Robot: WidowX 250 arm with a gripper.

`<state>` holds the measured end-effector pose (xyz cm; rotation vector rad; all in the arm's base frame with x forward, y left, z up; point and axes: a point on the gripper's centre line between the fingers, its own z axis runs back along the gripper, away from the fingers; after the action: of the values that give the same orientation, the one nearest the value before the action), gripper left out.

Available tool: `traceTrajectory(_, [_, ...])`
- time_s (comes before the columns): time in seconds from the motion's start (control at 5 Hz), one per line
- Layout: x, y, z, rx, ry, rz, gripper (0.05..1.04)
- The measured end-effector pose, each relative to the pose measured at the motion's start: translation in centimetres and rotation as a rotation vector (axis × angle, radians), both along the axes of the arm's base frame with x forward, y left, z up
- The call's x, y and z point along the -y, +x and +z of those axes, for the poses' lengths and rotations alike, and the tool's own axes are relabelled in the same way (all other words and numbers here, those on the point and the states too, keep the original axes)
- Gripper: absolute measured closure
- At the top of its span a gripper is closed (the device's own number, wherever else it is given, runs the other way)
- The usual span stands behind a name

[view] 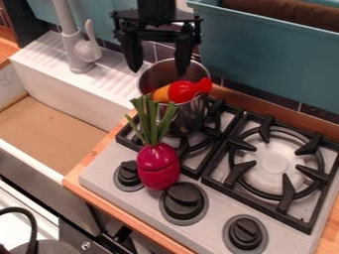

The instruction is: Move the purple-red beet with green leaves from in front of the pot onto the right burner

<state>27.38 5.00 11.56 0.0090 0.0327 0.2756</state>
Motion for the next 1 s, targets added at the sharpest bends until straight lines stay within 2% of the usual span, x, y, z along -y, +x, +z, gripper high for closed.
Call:
traceTrajectory(0.2, [0.8,-1.4,-0.5,-0.052,-0.03,-0.2,0.087])
traceTrajectory(0.4, [1.5,-2.6,-0.9,-0.054,-0.062,-0.318,0.087])
traceTrajectory(0.6, [2.3,-3.8,-2.0,-0.094,-0.077,-0.398,0.087])
traceTrajectory(0.8, [2.5,-4.3,-1.9,-0.095,-0.088,-0.432,0.087])
traceTrajectory(1.0, [2.5,-4.6,-2.2,-0.111,-0.067,-0.457,0.144])
